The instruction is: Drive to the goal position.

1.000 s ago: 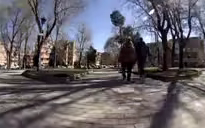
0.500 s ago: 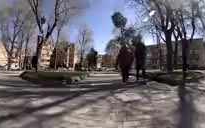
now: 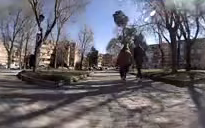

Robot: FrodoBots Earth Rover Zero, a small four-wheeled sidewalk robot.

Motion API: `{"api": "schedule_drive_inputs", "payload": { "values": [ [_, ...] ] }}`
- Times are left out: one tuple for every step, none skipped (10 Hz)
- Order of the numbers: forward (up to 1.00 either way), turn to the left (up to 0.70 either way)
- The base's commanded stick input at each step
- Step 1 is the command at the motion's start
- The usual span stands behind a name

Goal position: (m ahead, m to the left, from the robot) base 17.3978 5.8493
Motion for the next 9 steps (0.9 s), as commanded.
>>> {"api": "schedule_drive_inputs", "payload": {
  "values": [
    [0.85,0.0],
    [0.85,0.0],
    [0.85,0.0],
    [0.85,0.0],
    [0.85,0.0],
    [0.85,0.0],
    [0.85,0.0],
    [0.85,0.0],
    [0.85,0.0]
  ]
}}
